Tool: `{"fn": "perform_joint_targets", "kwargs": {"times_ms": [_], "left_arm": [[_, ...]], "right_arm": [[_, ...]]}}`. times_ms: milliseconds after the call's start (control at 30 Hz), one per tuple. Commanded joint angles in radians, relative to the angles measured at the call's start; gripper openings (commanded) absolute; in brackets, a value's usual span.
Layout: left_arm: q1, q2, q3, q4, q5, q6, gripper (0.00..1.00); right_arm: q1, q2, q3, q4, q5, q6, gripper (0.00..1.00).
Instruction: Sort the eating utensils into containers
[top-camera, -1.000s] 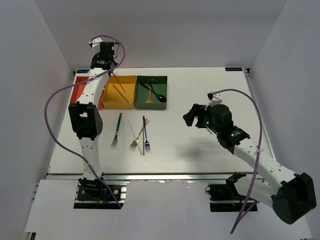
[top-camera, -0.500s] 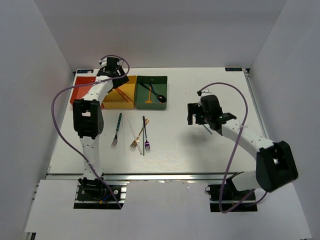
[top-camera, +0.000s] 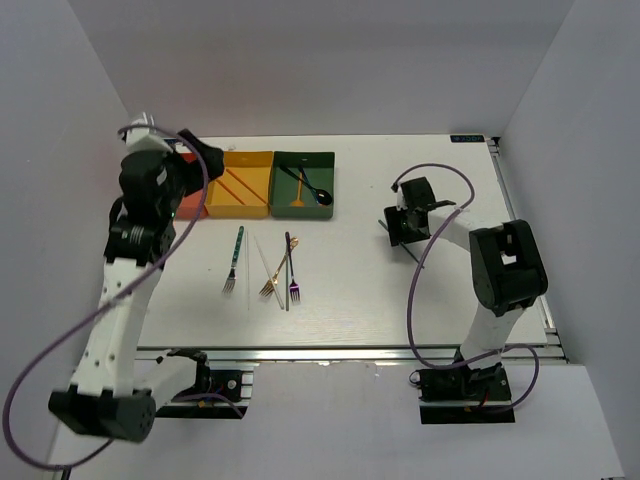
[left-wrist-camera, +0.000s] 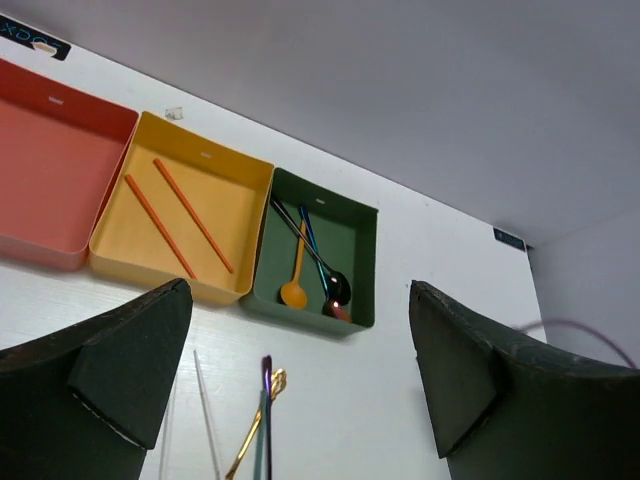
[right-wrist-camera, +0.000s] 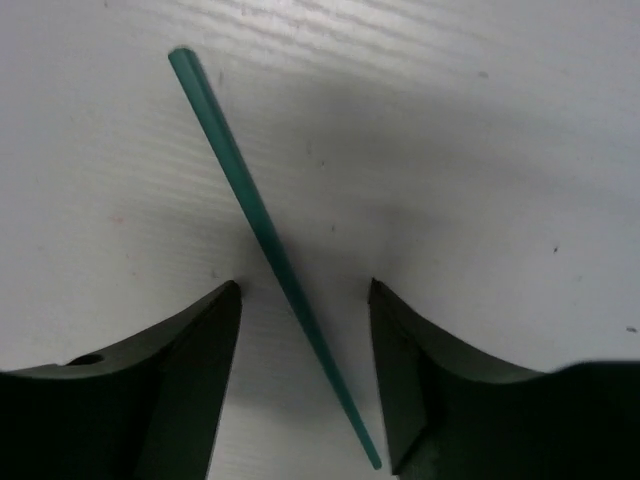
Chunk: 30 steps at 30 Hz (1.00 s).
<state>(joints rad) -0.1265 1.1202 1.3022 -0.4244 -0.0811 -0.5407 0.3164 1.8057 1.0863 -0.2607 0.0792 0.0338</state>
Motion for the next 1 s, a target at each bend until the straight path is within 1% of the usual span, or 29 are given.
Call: {"fn": "perform_joint_targets", "kwargs": {"times_ms": [0, 33, 67, 100, 167, 200, 233, 267, 300, 333, 367, 400, 433, 467, 500, 533, 567, 600, 633, 700, 733, 833, 867, 967], "left_arm": [[0.004, -0.052, -0.150, -0.020, 0.073, 0.077, 0.98], [0.002, -0.063, -0.187, -0.048, 0.072, 0.088, 0.98], [0.002, -0.071, -0.201, -0.063, 0.069, 0.106, 0.98], [0.002, -0.077, -0.211, -0.079, 0.052, 0.113, 0.98], [0.002, -0.092, -0.248, -0.100, 0.058, 0.116, 0.98], [0.002, -0.103, -0.260, -0.088, 0.087, 0.108, 0.98], [0.002, -0.111, -0.296, -0.073, 0.137, 0.098, 0.98], [0.002, -0.120, -0.319, -0.051, 0.177, 0.062, 0.98], [0.004, -0.126, -0.349, 0.032, 0.302, 0.036, 0.98], [0.002, -0.137, -0.386, 0.103, 0.398, 0.004, 0.98], [0.002, -0.138, -0.479, 0.190, 0.500, -0.090, 0.98], [-0.007, -0.137, -0.535, 0.433, 0.599, -0.160, 0.98], [-0.018, -0.131, -0.587, 0.576, 0.732, -0.318, 0.98], [-0.033, -0.126, -0.663, 0.689, 0.757, -0.378, 0.98], [-0.073, -0.126, -0.682, 0.825, 0.759, -0.407, 0.98], [-0.100, -0.125, -0.689, 0.846, 0.720, -0.403, 0.98], [-0.126, -0.120, -0.686, 0.843, 0.692, -0.380, 0.98], [-0.183, -0.115, -0.660, 0.805, 0.660, -0.357, 0.98], [-0.209, -0.105, -0.644, 0.785, 0.634, -0.322, 0.98], [-0.255, -0.066, -0.611, 0.754, 0.577, -0.306, 0.98], [-0.262, -0.056, -0.601, 0.742, 0.557, -0.301, 0.98], [-0.275, -0.042, -0.587, 0.719, 0.492, -0.300, 0.96], [-0.277, -0.042, -0.583, 0.707, 0.480, -0.292, 0.95], [-0.285, -0.046, -0.561, 0.639, 0.428, -0.269, 0.90]], "right_arm": [[0.006, 0.087, 0.053, -0.040, -0.070, -0.028, 0.56], [0.006, 0.102, 0.063, -0.048, -0.070, -0.029, 0.48], [0.006, 0.115, 0.073, -0.057, -0.070, -0.028, 0.37], [0.006, 0.136, 0.076, -0.063, -0.102, -0.017, 0.21], [0.006, 0.152, 0.067, -0.069, -0.125, 0.001, 0.08], [0.006, 0.155, 0.061, -0.068, -0.131, 0.011, 0.03], [0.006, 0.155, 0.054, -0.066, -0.171, 0.018, 0.00], [0.006, 0.140, 0.032, -0.043, -0.226, 0.028, 0.00], [0.006, 0.121, 0.011, -0.016, -0.295, 0.043, 0.00], [0.006, 0.094, -0.015, 0.021, -0.412, 0.067, 0.00], [0.006, 0.025, -0.044, 0.116, -0.459, 0.098, 0.00], [0.006, -0.011, -0.101, 0.167, -0.507, 0.177, 0.00], [0.006, -0.053, -0.132, 0.226, -0.615, 0.228, 0.00], [0.007, -0.139, -0.170, 0.306, -0.672, 0.285, 0.00], [0.019, -0.181, -0.249, 0.480, -0.727, 0.354, 0.00], [0.033, -0.221, -0.285, 0.574, -0.812, 0.502, 0.00], [0.050, -0.279, -0.313, 0.656, -0.846, 0.567, 0.00], [0.096, -0.299, -0.343, 0.780, -0.867, 0.625, 0.00], [0.119, -0.318, -0.350, 0.817, -0.881, 0.709, 0.00], [0.186, -0.354, -0.365, 0.924, -0.883, 0.777, 0.00], [0.203, -0.364, -0.367, 0.957, -0.884, 0.832, 0.00], [0.268, -0.391, -0.367, 1.052, -0.885, 0.891, 0.00], [0.280, -0.399, -0.364, 1.067, -0.884, 0.917, 0.00], [0.320, -0.416, -0.341, 1.081, -0.868, 0.928, 0.00]]}}
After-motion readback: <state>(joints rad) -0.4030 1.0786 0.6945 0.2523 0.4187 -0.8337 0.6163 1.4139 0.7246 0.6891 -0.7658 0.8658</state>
